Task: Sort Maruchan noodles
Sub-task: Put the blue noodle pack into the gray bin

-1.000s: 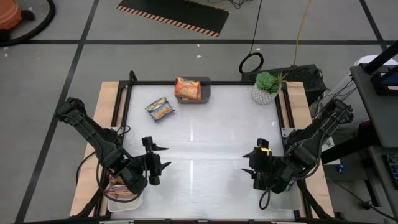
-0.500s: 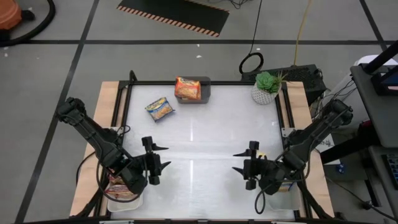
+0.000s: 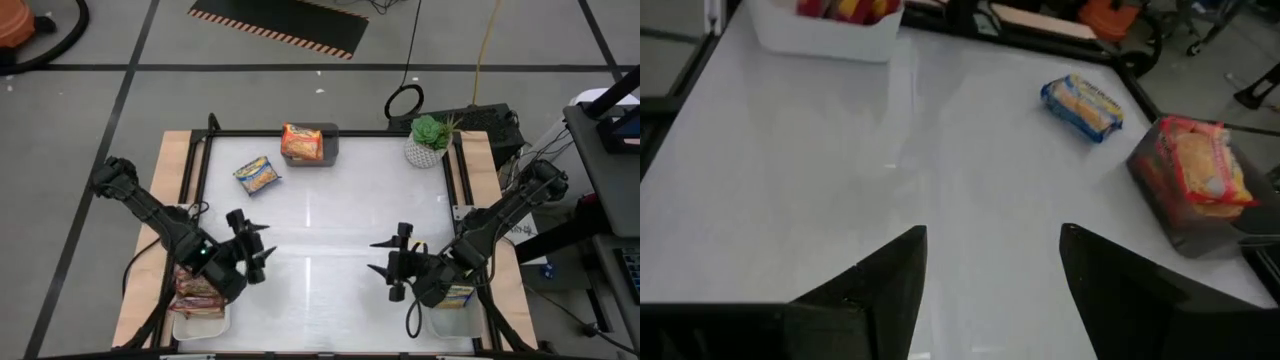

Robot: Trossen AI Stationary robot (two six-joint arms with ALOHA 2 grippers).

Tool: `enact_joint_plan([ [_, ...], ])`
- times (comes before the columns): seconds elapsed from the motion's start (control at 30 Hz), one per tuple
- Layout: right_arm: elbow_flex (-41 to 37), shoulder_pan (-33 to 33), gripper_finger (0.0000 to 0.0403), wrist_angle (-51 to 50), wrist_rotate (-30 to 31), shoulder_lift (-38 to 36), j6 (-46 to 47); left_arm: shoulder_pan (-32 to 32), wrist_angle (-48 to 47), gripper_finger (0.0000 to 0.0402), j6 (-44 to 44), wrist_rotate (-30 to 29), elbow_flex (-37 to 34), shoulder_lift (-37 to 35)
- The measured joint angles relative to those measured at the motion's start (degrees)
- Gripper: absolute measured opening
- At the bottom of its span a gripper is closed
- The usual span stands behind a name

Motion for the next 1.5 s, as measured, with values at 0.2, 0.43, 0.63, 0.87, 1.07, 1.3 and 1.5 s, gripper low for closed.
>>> enact_joint_plan([
  [0.2,0.0,-1.9,0.0224,2.4,0.5,0.0,-1.3,5.7,-9.4,0.0269,-9.0,7.3,0.0,2.2],
  [0.43,0.0,-2.7,0.0224,2.8,0.5,0.0,-3.0,11.5,-17.8,0.0269,-14.6,9.6,-0.1,7.5],
  [0.63,0.0,-2.6,0.0224,3.5,0.4,0.0,-3.9,16.6,-19.8,0.0269,-14.5,11.2,-0.1,11.2],
  [0.87,0.0,-2.6,0.0224,3.6,0.4,0.0,-3.8,20.1,-19.8,0.0269,-12.3,13.2,-0.1,12.5],
  [1.07,0.0,-2.6,0.0224,3.6,0.4,0.0,-2.4,22.7,-20.5,0.0268,-12.1,12.5,-0.1,12.4],
  [1.3,0.0,-2.6,0.0224,3.6,0.4,0.0,-2.3,24.6,-22.1,0.0268,-12.1,12.2,-0.1,12.4],
  [1.5,0.0,-2.6,0.0224,3.6,0.4,0.0,-2.3,25.8,-23.2,0.0259,-12.3,11.7,-0.1,12.4],
])
